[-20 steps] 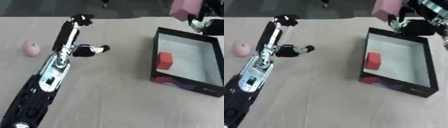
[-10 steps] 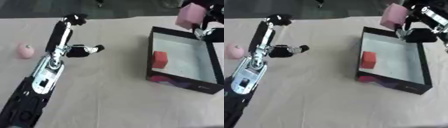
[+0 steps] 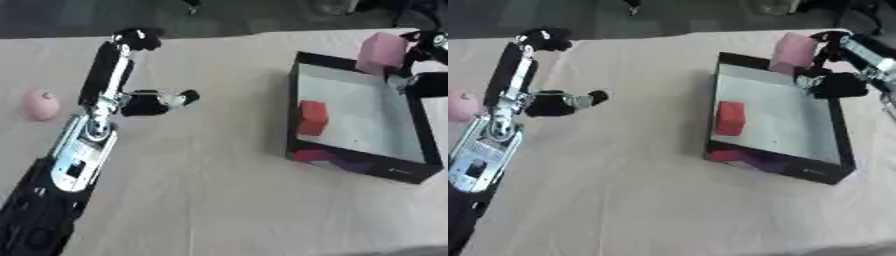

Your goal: Pick up the objects with one hand, pass them to the other hand, and then place them into the box on the other side of the table.

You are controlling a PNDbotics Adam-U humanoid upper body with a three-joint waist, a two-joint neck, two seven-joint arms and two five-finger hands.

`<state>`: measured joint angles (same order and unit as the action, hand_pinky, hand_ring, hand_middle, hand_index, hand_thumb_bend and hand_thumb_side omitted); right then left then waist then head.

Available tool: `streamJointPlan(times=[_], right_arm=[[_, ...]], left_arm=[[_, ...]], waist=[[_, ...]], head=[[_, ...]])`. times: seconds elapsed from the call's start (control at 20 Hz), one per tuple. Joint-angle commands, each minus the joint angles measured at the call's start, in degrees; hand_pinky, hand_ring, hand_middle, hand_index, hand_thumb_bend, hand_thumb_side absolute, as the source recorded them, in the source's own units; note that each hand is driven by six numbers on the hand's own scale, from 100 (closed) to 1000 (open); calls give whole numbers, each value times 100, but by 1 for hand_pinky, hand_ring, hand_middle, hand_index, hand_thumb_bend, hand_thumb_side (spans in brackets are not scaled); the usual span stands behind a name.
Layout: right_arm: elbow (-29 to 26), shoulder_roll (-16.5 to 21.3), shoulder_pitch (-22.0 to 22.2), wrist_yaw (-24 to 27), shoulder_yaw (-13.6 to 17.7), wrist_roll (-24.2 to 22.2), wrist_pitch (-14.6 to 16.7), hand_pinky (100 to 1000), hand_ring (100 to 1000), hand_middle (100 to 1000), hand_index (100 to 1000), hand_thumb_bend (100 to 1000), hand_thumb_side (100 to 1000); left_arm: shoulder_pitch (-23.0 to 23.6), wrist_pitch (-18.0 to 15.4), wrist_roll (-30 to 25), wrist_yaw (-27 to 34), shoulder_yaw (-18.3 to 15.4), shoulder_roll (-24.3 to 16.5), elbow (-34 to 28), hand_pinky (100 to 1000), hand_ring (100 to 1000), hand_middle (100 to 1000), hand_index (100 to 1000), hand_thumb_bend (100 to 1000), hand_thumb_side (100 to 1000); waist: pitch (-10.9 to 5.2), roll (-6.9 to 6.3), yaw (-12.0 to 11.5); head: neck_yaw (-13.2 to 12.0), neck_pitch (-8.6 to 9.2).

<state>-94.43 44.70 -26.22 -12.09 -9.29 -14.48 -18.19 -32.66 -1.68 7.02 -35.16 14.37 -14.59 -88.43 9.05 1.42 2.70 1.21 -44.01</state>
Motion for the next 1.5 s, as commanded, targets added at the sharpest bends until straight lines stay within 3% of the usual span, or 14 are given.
streamJointPlan(times=[0.05, 0.35, 0.55, 0.75, 1.05, 1.2, 1.35, 1.5], right_arm=[[184, 178, -97, -203, 60, -33, 73, 914, 822, 455, 732, 100, 199], [583, 127, -144, -557, -23, -105, 170, 923, 856, 523, 791, 100, 200], [748, 98, -183, -650, -23, -171, 272, 957, 948, 672, 929, 100, 197], [796, 97, -197, -696, -34, -285, 376, 979, 1000, 791, 1000, 100, 385], [783, 113, -196, -820, -15, -317, 427, 1000, 1000, 925, 1000, 100, 494], [776, 106, -197, -874, -10, -356, 482, 1000, 1000, 924, 1000, 100, 512], [766, 95, -210, -836, 28, -286, 456, 1000, 1000, 903, 1000, 100, 438], [623, 69, -216, -432, 62, -78, 403, 1000, 1000, 907, 1000, 100, 464]], left_arm=[[-83, -28, 3, 23, 8, -89, -138, 745, 658, 601, 796, 818, 297], [-97, -40, -1, 26, 31, -80, -153, 744, 659, 602, 795, 824, 296], [-104, -22, 5, 18, 33, -83, -154, 743, 658, 602, 795, 826, 297], [-110, -12, 8, 12, 42, -84, -150, 743, 658, 602, 796, 831, 296], [-116, 0, 16, 11, 47, -87, -152, 741, 658, 601, 796, 837, 294], [-118, 6, 19, 10, 48, -86, -153, 740, 658, 601, 795, 839, 292], [-116, 14, 24, 9, 47, -88, -156, 740, 657, 601, 795, 837, 291], [-115, 21, 29, 10, 47, -92, -161, 738, 657, 600, 795, 835, 292]], waist=[[-134, 7, -7], [-136, -6, -21], [-140, -13, -27], [-145, -11, -35], [-150, -5, -36], [-150, -8, -35], [-150, -9, -31], [-153, -13, -25]], head=[[18, -11], [31, -11], [26, -11], [26, -11], [14, -11], [9, -11], [-5, -11], [-72, -11]])
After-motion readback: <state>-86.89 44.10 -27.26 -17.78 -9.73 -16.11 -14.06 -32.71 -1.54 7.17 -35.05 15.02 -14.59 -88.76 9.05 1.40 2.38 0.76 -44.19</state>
